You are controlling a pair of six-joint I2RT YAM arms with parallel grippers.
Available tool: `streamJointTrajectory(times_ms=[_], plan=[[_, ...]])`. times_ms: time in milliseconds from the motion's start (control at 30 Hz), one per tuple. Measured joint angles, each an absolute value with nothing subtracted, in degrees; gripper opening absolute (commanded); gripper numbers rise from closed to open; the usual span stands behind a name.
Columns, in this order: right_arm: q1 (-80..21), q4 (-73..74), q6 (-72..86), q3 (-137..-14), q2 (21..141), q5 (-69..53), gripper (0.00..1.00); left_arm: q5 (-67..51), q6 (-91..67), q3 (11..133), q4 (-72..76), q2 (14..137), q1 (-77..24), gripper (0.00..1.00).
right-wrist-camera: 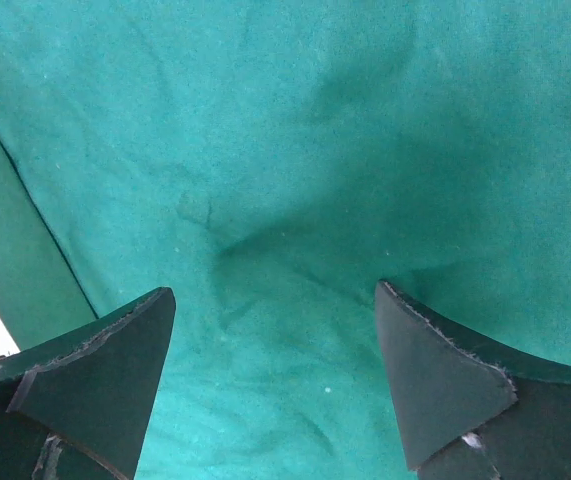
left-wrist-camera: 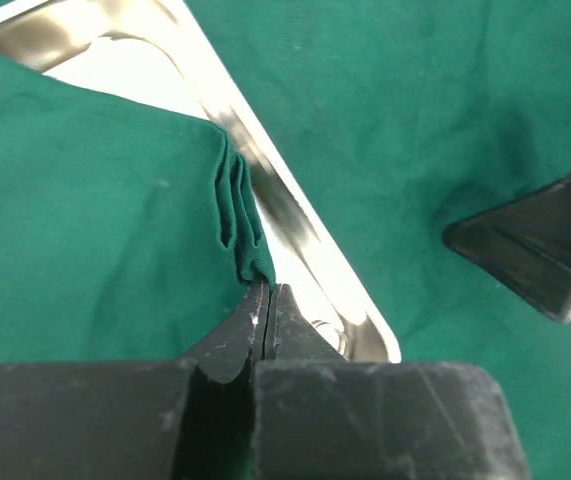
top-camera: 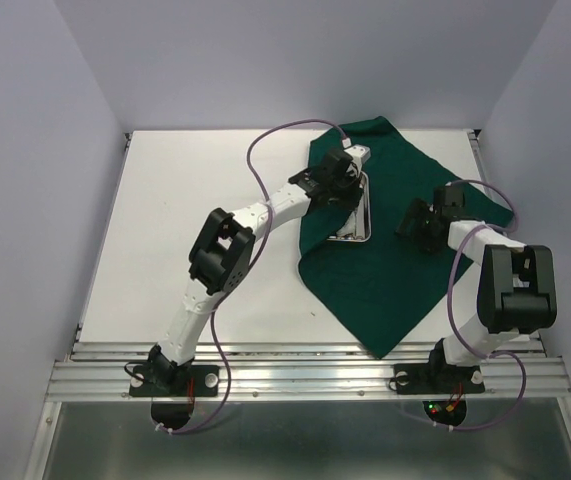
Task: Prepare the surgical pack
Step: Pack the surgical kit at the center of the board.
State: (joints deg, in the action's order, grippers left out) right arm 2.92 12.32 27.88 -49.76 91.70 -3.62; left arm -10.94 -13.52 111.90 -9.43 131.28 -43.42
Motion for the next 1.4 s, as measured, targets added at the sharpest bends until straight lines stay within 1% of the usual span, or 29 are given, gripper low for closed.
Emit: streamJointTrajectory(times_ms=[233,467,733,767,833,867,967,1000,1133,1267,1333,1367,1400], plan=[[2.92,10.31,28.36,-49.71,92.33,-3.92,0.86,-11.73,-13.34,118.48,-9.91,134.15,-45.91,0.00],[2.92,8.69,28.75,-49.12,92.36,-4.12,0.85,-11.84,-15.11,120.77,-9.43,134.96,-47.16,0.00],[2.92,6.13,28.86,-47.46,91.61,-5.02,0.85,-12.67,-19.25,122.74,-7.27,139.96,-47.13,0.00],[2.92,5.72,28.93,-47.13,91.44,-5.02,0.86,-12.93,-19.66,122.93,-7.14,140.57,-47.13,0.01],[2.92,5.45,28.97,-46.87,91.24,-5.02,0.85,-13.43,-20.27,123.52,-7.03,141.67,-47.11,0.10],[2.92,5.43,28.97,-46.76,91.13,-5.02,0.86,-13.56,-20.49,123.83,-7.07,142.15,-47.11,0.22],[2.92,5.45,28.97,-46.72,91.07,-5.04,0.85,-14.20,-21.19,123.96,-7.16,142.39,-47.11,0.36],[2.92,5.48,28.97,-46.65,91.00,-5.06,0.85,-14.63,-21.47,124.18,-7.16,142.39,-47.13,0.46],[2.92,5.54,28.97,-46.22,90.45,-5.23,0.86,-16.05,-21.76,124.79,-6.90,141.97,-47.24,0.50],[2.92,6.22,28.99,-46.06,89.84,-6.48,0.85,-16.32,-21.47,124.77,-7.64,140.14,-47.24,0.49],[2.92,6.42,29.02,-46.06,89.45,-7.44,0.85,-15.66,-21.08,124.66,-8.49,137.73,-47.18,0.45],[2.92,6.37,29.28,-46.06,89.21,-8.25,0.85,-14.98,-20.95,124.16,-8.64,136.22,-47.05,0.39],[2.92,6.35,29.45,-46.06,89.01,-8.95,0.85,-14.74,-20.91,123.52,-8.75,134.69,-46.76,0.36]])
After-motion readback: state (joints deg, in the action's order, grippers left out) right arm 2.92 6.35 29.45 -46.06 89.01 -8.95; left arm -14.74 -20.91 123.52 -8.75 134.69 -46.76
